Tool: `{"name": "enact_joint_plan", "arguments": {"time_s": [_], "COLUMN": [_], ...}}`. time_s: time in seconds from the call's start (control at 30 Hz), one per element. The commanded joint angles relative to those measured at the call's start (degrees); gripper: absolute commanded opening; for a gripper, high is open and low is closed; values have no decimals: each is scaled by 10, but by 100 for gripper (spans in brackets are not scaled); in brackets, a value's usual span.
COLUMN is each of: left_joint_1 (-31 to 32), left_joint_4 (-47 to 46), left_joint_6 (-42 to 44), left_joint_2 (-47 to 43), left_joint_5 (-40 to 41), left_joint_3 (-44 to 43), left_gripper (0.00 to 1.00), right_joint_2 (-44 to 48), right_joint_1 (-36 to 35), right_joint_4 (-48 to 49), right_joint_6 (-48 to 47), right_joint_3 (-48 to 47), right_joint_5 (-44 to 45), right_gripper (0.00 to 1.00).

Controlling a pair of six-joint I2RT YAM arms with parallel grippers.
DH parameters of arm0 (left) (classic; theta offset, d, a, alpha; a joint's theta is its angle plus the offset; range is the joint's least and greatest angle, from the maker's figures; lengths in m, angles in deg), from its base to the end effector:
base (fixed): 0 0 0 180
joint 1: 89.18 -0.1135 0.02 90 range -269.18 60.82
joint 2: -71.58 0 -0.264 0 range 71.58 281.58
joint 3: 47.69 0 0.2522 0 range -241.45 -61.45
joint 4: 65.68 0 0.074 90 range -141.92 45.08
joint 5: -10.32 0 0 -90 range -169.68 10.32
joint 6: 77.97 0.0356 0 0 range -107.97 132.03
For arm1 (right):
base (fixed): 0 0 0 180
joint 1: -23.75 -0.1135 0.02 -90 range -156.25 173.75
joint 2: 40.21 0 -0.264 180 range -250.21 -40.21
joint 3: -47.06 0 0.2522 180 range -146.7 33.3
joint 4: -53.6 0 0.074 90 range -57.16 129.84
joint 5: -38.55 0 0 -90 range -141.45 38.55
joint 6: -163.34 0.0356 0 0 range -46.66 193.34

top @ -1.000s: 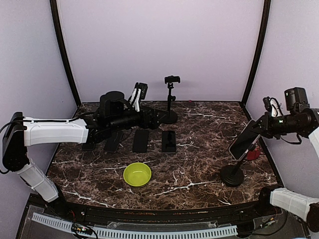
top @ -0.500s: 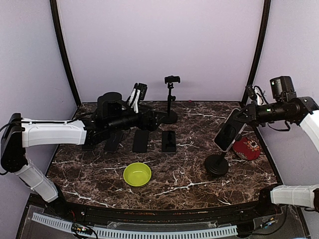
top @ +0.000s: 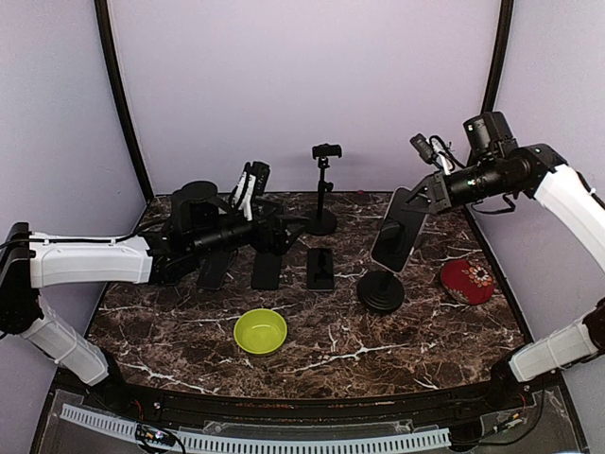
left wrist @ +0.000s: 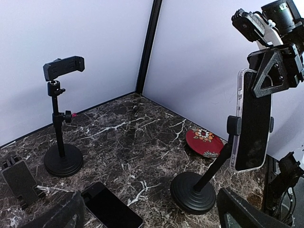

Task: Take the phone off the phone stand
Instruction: Place the phone stand with the phone at the center of the board.

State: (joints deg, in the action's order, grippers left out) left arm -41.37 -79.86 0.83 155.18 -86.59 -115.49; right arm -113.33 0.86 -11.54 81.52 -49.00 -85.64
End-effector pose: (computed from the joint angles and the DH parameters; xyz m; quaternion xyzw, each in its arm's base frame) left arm 0.2269 -0.2567 0.3041 0.2647 0.6663 -0.3803 0.5843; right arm 0.2246 0.1165 0.3949 -0.2300 0.8514 0.3626 0.3011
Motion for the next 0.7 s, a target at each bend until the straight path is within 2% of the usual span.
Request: {"name": "enact_joint_plan", "arguments": {"time_s": [0.0, 0.3, 0.67], "left_joint_1": [3, 3, 3], "left_joint_4": [-35, -41, -78], "left_joint_6": [15, 25, 52], "left_joint_2": [-29, -50, -87], "left_joint_5": [-7, -10, -14], "left_joint_3": [21, 43, 105], "left_gripper": [99, 99, 99], "right_joint_2": [-26, -109, -206], "right_joint_1": [-25, -90, -167], "right_joint_4": [20, -63, -106], "right_joint_6": [-68, -169, -220], "right_joint_3": [-52, -140, -194], "right_joint_5": [-66, -73, -63], "right_gripper": [0, 0, 0]}}
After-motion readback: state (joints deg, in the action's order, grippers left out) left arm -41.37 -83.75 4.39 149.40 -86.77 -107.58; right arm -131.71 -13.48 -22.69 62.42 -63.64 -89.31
